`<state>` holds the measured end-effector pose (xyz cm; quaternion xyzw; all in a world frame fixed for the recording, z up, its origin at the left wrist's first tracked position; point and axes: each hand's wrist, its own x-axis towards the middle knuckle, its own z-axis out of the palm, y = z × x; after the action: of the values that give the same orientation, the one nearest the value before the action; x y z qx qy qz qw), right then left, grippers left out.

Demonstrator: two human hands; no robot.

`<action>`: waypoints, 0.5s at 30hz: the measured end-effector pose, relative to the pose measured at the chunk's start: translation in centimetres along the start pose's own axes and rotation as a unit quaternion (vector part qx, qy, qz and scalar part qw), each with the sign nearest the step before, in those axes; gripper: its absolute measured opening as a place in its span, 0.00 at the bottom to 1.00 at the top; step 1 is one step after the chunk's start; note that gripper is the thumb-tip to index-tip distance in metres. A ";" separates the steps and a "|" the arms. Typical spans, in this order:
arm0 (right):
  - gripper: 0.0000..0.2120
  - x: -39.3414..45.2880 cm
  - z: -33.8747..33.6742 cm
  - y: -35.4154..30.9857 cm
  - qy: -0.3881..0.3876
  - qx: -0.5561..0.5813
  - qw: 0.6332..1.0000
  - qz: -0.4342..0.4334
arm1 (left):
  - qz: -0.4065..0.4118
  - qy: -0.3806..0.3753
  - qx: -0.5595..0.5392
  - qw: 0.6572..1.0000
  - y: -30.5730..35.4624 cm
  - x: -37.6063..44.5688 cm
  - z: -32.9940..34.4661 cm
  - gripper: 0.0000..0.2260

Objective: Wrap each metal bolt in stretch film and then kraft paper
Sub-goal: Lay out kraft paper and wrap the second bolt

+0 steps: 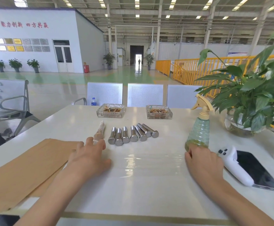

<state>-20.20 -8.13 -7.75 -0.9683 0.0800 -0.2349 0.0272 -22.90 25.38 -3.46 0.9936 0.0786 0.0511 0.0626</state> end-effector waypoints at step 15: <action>0.16 -1.7 -1.7 -2.7 -0.084 0.069 0.982 -0.153 | 0.093 0.048 0.146 0.984 0.9 -0.1 -0.4 0.14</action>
<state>-22.11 -5.18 -6.72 -0.9811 -0.0884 -0.1593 0.0646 -22.91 24.53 -2.93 0.9915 -0.0049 0.0925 -0.0918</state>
